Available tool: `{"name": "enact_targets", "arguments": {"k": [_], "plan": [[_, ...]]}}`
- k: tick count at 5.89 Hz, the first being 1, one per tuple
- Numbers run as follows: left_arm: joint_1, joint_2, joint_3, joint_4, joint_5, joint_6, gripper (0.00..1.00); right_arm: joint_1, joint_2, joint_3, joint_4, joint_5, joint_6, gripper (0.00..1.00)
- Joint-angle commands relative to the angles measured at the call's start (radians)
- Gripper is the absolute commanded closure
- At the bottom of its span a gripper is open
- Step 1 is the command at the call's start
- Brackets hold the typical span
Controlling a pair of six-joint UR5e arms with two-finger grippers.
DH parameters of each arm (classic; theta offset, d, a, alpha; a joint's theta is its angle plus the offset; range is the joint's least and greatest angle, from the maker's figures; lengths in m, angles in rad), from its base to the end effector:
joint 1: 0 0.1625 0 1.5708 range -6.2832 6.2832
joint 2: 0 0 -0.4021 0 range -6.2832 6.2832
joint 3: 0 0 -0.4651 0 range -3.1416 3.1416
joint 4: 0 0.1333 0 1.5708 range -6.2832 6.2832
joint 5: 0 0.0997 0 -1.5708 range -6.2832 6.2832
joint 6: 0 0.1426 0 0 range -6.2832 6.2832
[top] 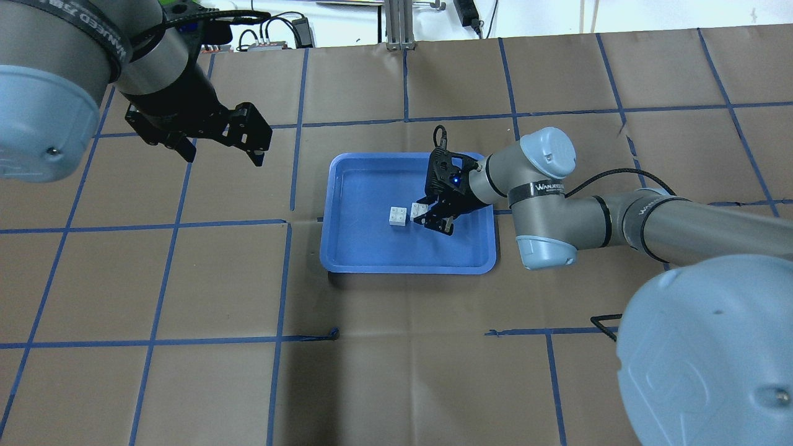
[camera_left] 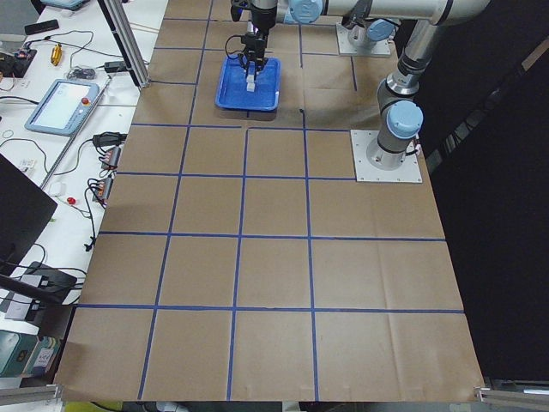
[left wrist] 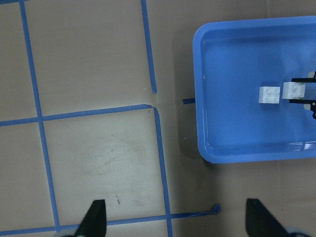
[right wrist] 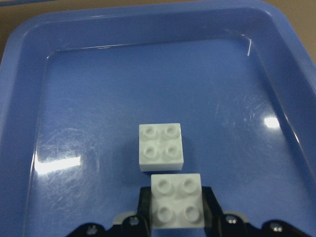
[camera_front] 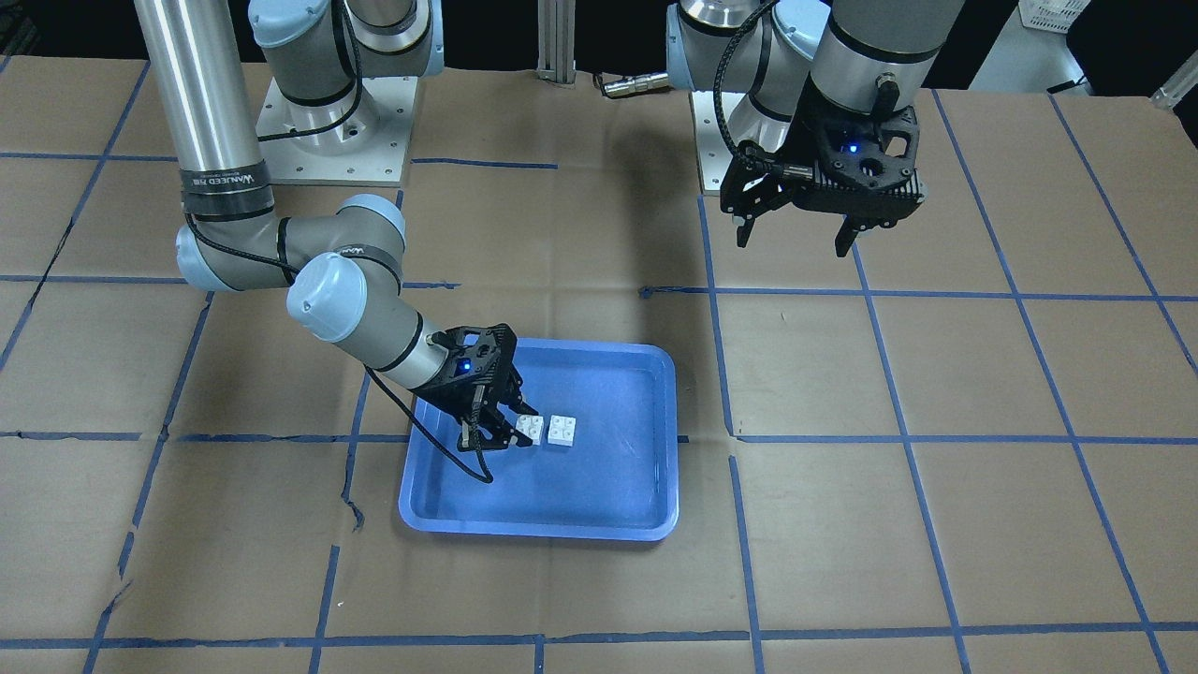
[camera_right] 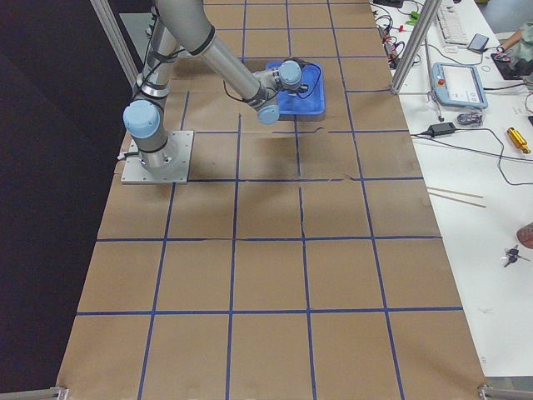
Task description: Assemble white blocks and place on blue tray
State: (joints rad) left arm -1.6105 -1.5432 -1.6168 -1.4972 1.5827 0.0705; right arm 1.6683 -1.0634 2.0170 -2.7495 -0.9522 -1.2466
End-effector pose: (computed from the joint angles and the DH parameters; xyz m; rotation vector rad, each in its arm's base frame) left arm -0.1538 -0.5557 0.4190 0.1717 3.1229 -0.0860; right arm 0.2722 -0.5639 0.0437 -1.7260 2.0156 -0.7121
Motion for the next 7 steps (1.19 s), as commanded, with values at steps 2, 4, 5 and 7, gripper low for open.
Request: {"name": "enact_targets", "arguments": {"k": [2, 4, 5, 7], "plan": [[-0.002, 0.000, 0.000, 0.000, 0.000, -0.002, 0.01, 0.010, 0.005, 0.002, 0.002, 0.003, -0.042, 0.88], [-0.002, 0.000, 0.002, 0.000, 0.000, -0.002, 0.01, 0.016, 0.005, 0.002, 0.001, 0.004, -0.028, 0.88], [-0.003, -0.001, 0.002, 0.000, 0.000, -0.002, 0.01, 0.016, 0.008, 0.002, 0.001, 0.004, -0.027, 0.88], [-0.003, 0.000, 0.002, 0.002, 0.000, 0.000, 0.01, 0.016, 0.017, 0.002, 0.002, 0.004, -0.027, 0.88]]}}
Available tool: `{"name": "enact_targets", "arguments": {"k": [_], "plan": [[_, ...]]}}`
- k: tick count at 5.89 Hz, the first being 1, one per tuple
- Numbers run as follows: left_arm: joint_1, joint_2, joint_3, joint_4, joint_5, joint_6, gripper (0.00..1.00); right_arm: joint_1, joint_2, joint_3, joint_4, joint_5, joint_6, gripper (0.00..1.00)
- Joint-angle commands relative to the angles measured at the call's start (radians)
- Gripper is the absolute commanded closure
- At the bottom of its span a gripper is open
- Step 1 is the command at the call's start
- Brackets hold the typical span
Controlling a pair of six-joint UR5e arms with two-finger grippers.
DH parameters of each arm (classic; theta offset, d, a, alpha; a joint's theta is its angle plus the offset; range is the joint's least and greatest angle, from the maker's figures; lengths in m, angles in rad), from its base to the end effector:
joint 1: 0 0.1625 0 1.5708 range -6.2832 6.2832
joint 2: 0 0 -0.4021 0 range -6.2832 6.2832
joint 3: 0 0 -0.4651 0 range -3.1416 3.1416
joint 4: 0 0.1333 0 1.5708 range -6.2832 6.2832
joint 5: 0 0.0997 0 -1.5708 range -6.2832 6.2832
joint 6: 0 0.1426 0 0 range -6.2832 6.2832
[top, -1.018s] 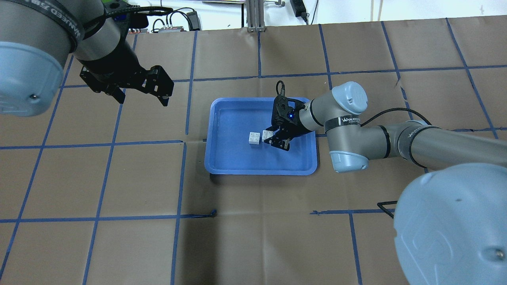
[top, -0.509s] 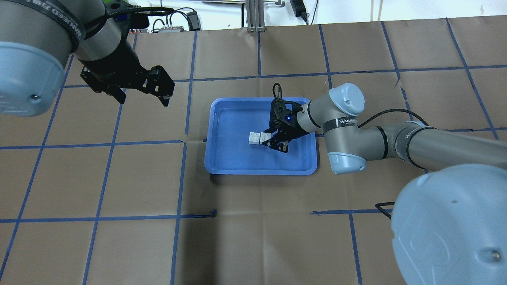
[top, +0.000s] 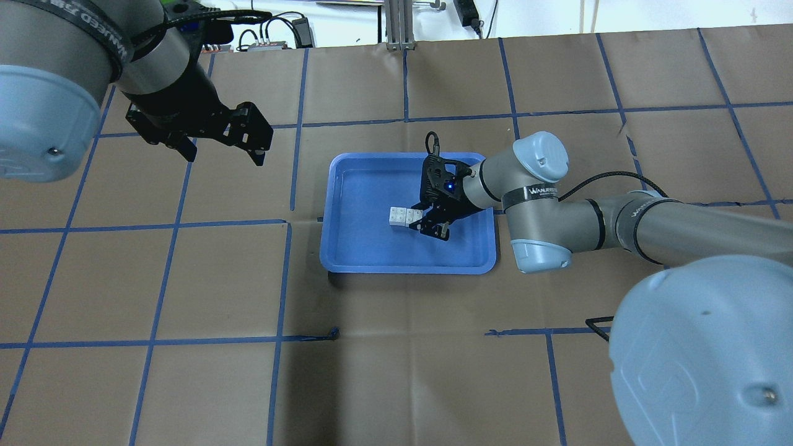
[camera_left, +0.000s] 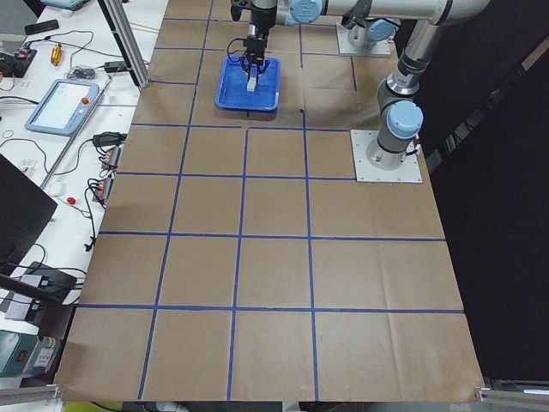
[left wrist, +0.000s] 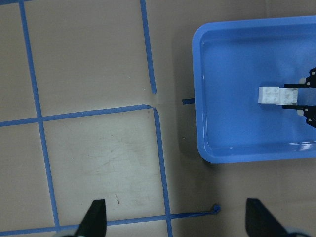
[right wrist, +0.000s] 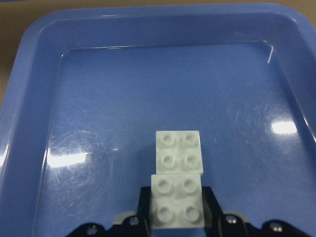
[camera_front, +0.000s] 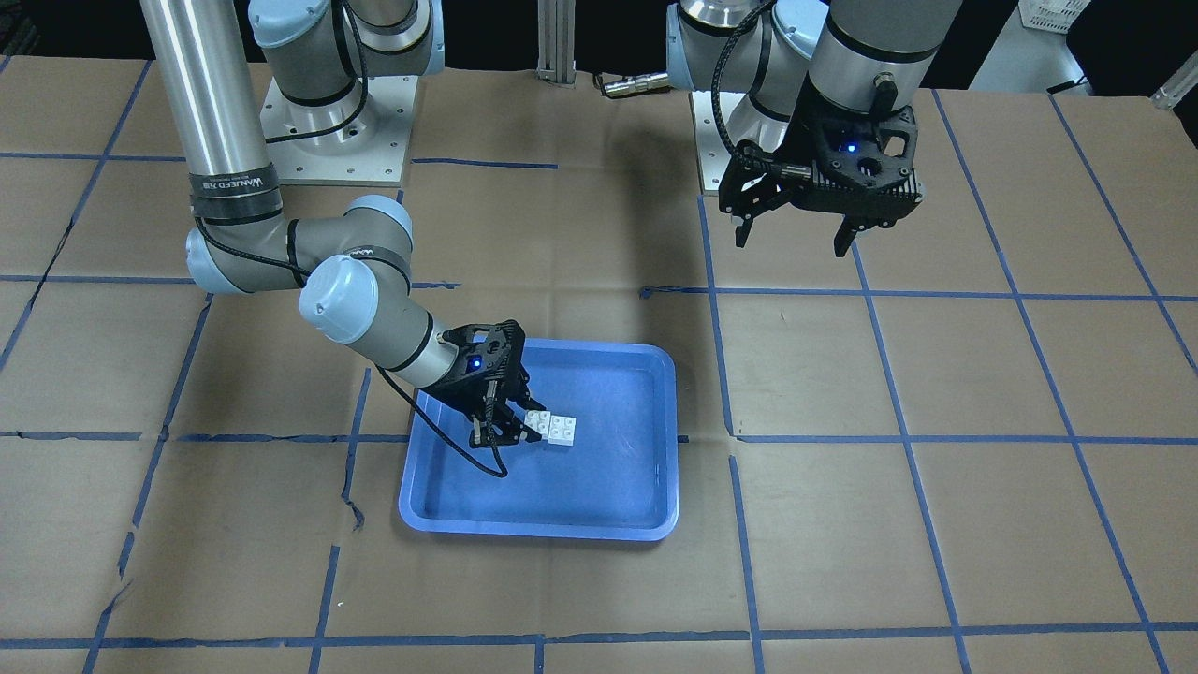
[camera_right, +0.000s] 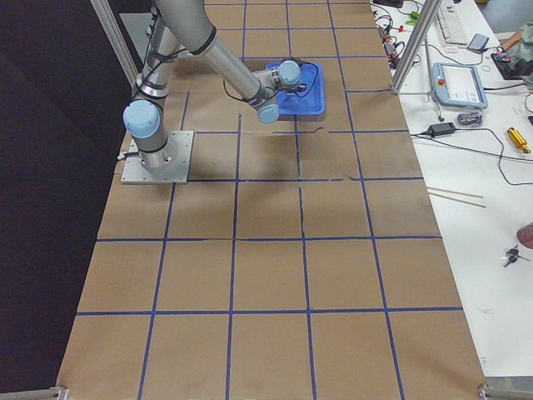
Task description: Assemble white blocks and place on blue tray
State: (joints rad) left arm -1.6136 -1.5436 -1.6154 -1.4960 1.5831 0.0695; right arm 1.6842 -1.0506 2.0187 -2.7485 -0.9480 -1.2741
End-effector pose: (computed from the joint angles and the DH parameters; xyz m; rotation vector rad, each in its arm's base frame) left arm -0.1555 -0.5557 0.4197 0.1750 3.1223 -0.0895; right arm 0.2813 -0.5569 0.0357 -1.7608 1.9771 -0.6997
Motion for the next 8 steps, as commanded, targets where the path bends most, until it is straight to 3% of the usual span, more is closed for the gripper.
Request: {"name": "enact_targets", "arguments": {"k": [1, 5, 8], "plan": [[0.000, 0.000, 0.000, 0.000, -0.002, 0.001, 0.01, 0.000, 0.009, 0.000, 0.000, 0.000, 0.001, 0.88], [0.000, 0.000, -0.001, 0.000, -0.002, 0.003, 0.01, 0.000, 0.007, -0.003, -0.002, 0.002, 0.001, 0.87], [0.000, 0.000, -0.001, 0.000, -0.002, 0.003, 0.01, 0.000, 0.007, -0.003, -0.002, 0.002, 0.001, 0.77]]}}
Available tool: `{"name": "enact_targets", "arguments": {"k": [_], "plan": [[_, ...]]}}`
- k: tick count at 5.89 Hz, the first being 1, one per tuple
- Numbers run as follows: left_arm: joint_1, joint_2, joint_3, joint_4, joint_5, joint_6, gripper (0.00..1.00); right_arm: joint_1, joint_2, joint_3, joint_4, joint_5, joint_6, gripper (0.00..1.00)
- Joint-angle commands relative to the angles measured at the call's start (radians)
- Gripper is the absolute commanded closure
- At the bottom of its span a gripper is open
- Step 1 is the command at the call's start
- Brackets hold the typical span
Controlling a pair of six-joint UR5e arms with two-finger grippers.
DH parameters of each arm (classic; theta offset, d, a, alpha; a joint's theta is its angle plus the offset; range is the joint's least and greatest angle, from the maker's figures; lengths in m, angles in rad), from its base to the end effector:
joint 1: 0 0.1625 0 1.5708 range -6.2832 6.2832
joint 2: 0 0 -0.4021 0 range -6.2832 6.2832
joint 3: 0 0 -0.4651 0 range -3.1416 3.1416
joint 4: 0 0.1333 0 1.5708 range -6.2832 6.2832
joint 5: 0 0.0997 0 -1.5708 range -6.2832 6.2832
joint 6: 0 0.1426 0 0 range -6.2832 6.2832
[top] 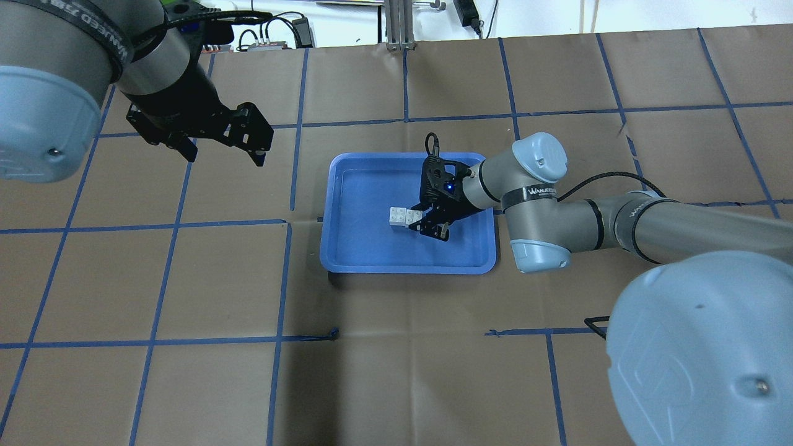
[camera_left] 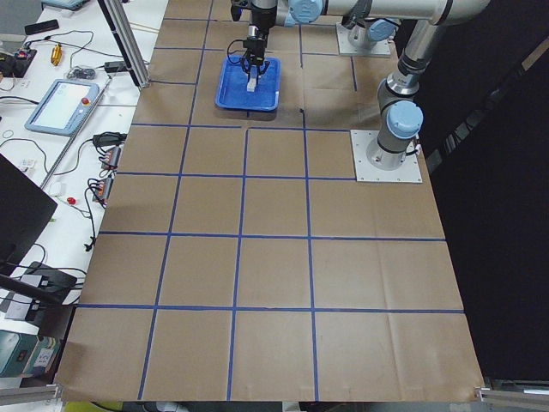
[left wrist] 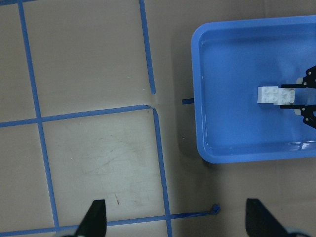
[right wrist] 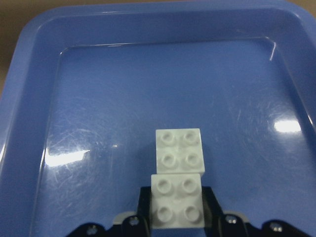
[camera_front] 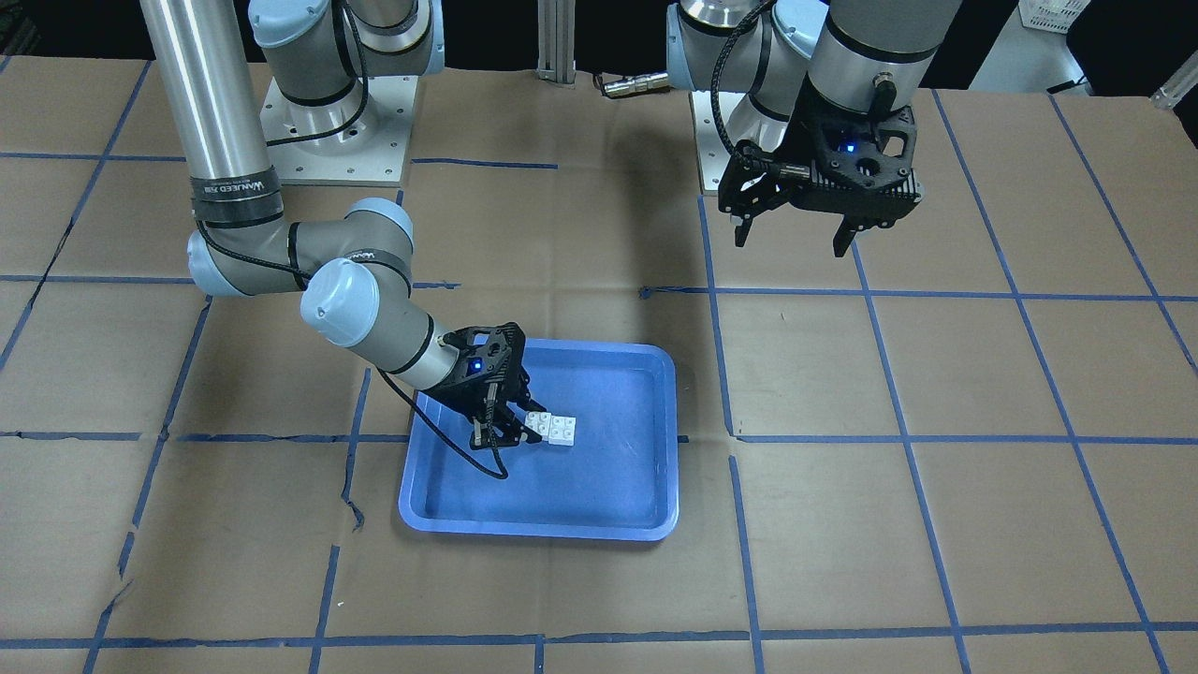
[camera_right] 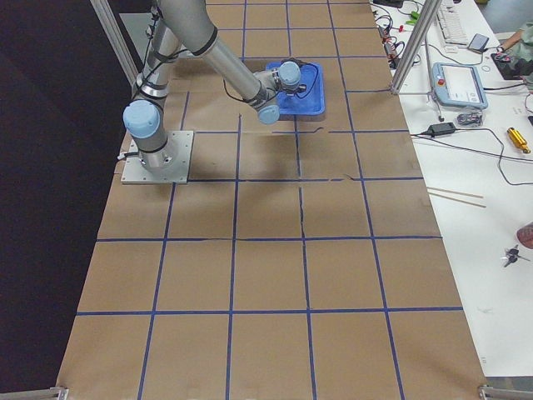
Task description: Assemble white blocks and place on blue tray
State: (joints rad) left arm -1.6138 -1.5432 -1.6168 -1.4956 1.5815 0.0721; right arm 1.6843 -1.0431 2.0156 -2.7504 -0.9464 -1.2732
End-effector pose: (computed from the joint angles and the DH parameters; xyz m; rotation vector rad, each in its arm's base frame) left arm -0.1558 -0.5554 0.4192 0.1795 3.1237 -0.0886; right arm 0.2816 -0.5575 0.0329 -1.7578 1.9766 -0.6973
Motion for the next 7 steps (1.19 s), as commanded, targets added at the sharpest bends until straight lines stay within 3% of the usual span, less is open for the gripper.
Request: {"name": "enact_targets", "arguments": {"k": [1, 2, 3, 5, 7], "plan": [[0.000, -0.001, 0.000, 0.000, 0.000, 0.000, 0.01, 0.000, 0.000, 0.000, -0.002, 0.002, -0.001, 0.62], [0.000, -0.002, 0.002, 0.000, 0.000, 0.000, 0.01, 0.000, 0.001, 0.000, -0.002, 0.002, -0.001, 0.52], [0.000, 0.000, 0.002, 0.000, 0.000, 0.000, 0.01, 0.000, 0.002, 0.000, -0.002, 0.002, -0.001, 0.51], [0.000, 0.000, 0.000, 0.000, 0.000, 0.000, 0.01, 0.000, 0.002, 0.000, -0.002, 0.002, 0.000, 0.33], [0.000, 0.000, 0.000, 0.000, 0.000, 0.000, 0.01, 0.000, -0.005, -0.003, -0.002, -0.002, 0.005, 0.00]]}}
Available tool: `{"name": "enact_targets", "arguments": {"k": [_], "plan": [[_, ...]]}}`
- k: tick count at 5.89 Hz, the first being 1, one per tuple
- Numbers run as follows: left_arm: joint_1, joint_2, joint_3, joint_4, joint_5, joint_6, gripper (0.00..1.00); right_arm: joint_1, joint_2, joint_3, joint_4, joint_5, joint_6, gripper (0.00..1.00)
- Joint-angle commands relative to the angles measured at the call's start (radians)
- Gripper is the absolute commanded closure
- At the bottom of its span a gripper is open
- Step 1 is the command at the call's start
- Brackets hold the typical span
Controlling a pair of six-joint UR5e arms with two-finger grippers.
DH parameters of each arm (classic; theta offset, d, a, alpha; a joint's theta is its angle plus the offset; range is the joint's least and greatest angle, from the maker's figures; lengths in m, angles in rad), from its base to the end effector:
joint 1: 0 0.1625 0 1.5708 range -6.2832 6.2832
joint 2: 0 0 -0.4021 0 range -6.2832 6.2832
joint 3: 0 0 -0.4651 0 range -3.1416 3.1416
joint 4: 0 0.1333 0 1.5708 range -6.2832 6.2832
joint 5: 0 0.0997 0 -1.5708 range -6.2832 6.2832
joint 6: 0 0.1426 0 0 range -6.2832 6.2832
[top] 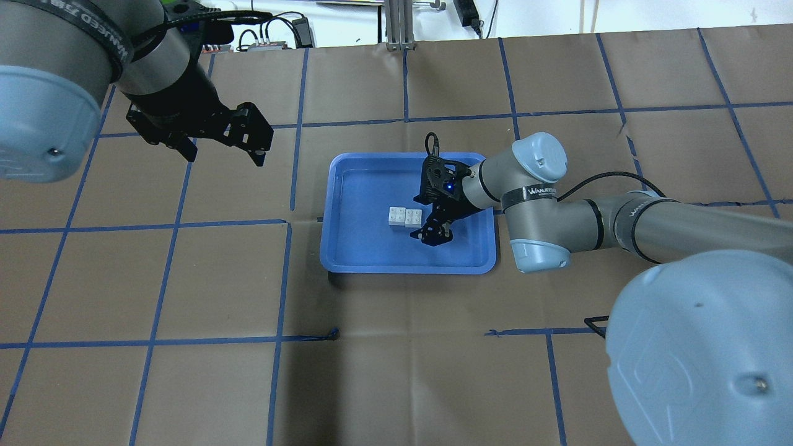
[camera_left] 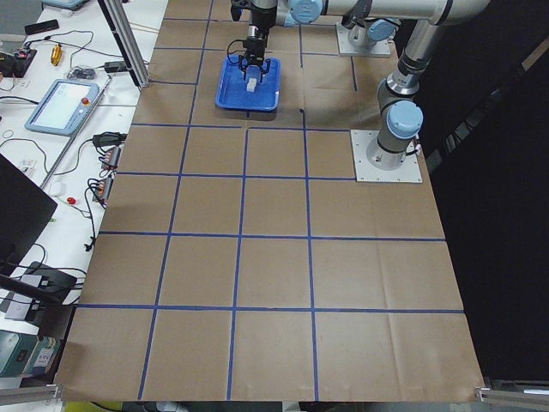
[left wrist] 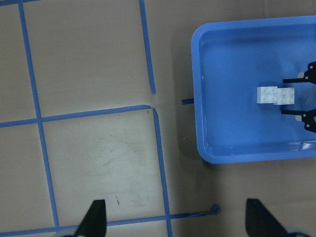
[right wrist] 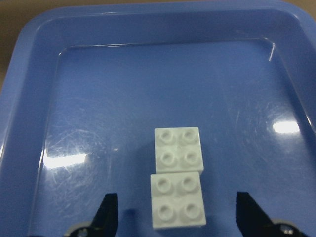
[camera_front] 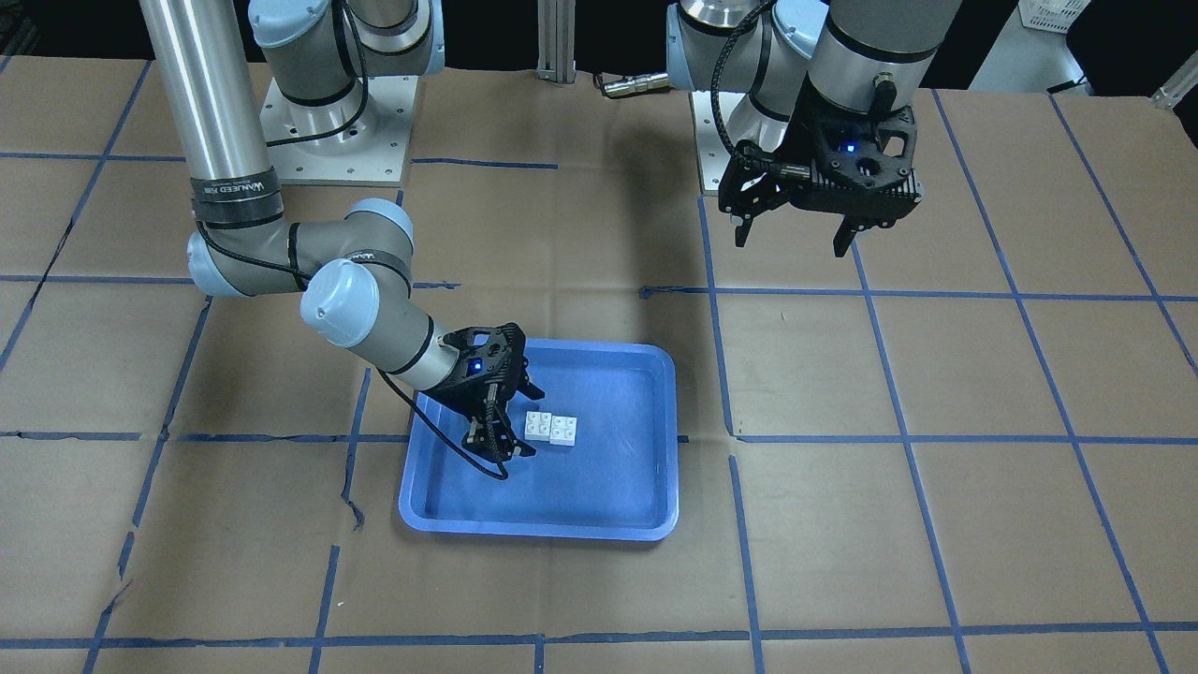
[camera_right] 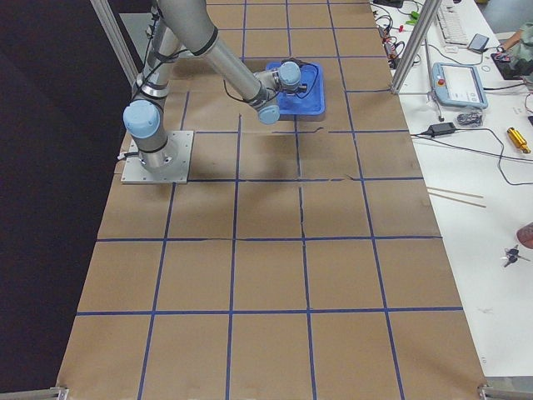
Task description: Assemble white blocks and place on blue tray
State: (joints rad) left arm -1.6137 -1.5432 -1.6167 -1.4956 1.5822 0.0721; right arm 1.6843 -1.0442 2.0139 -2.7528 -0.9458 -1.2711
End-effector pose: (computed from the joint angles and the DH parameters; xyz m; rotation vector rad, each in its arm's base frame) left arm -0.1556 -0.5554 0.4192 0.1793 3.1230 -0.0887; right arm 0.2818 -0.5586 0.0345 -1.7577 1.9771 -0.7031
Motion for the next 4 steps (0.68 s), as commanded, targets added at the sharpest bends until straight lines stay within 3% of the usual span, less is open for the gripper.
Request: {"name": "enact_targets", "arguments": {"k": [1, 2, 4], "plan": [[0.000, 0.000, 0.000, 0.000, -0.001, 0.000, 0.01, 0.000, -0.010, -0.010, 0.005, -0.014, 0.009, 0.00], [0.000, 0.000, -0.002, 0.000, 0.001, 0.000, 0.01, -0.002, -0.017, -0.029, 0.015, -0.018, 0.062, 0.00], [0.000, 0.000, 0.000, 0.000, 0.001, 0.000, 0.01, -0.003, -0.078, -0.117, 0.257, -0.094, 0.098, 0.00]]}}
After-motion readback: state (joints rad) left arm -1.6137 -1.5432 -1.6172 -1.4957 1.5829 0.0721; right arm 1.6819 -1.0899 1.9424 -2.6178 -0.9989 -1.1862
